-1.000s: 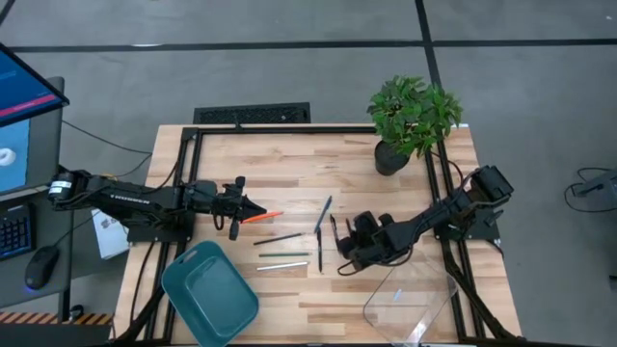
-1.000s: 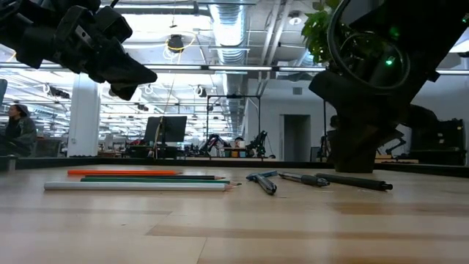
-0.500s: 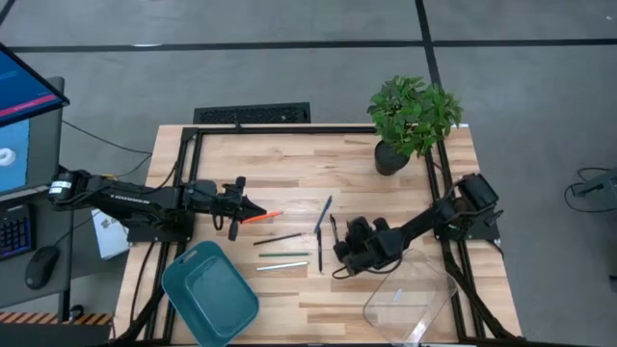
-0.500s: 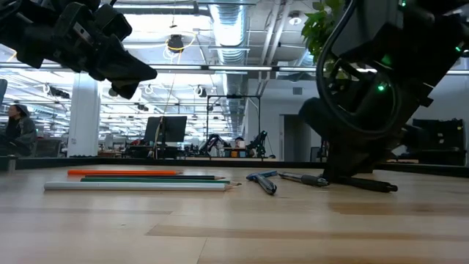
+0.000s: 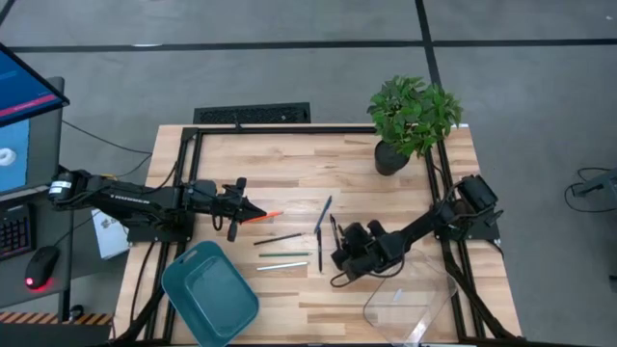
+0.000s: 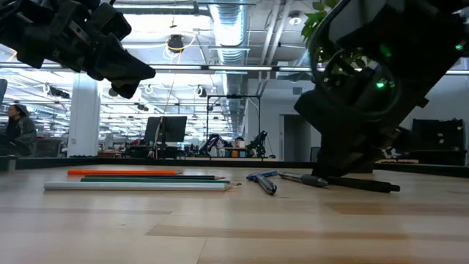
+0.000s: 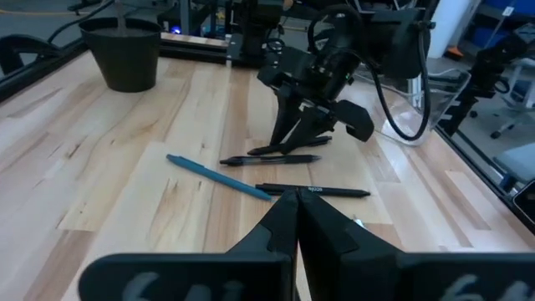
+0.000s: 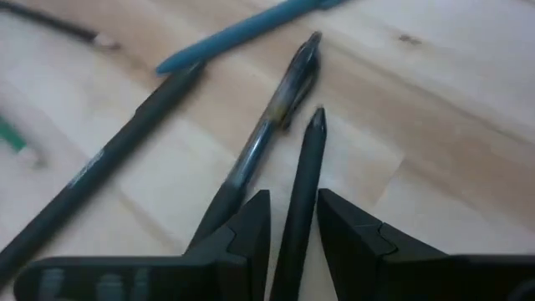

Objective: Sort pens & pencils
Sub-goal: Put the right black pen into the transparent bin

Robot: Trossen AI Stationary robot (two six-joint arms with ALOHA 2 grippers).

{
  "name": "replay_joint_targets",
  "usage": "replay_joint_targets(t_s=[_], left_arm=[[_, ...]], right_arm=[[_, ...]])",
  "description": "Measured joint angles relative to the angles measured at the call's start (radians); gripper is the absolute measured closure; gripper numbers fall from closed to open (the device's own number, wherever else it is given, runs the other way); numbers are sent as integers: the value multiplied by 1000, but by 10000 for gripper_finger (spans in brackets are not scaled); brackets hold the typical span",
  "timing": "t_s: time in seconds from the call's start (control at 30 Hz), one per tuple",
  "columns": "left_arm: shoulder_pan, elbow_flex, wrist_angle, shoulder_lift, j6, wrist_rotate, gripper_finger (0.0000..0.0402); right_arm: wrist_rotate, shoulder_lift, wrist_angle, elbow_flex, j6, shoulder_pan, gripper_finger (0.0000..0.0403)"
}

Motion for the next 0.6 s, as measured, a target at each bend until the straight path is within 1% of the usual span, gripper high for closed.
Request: replay_joint_targets(t_s=[0.6], left_arm=[[0,0,-1,0,0,0,401]], right_arm=[[20,0,-12,0,-4,-4,280]])
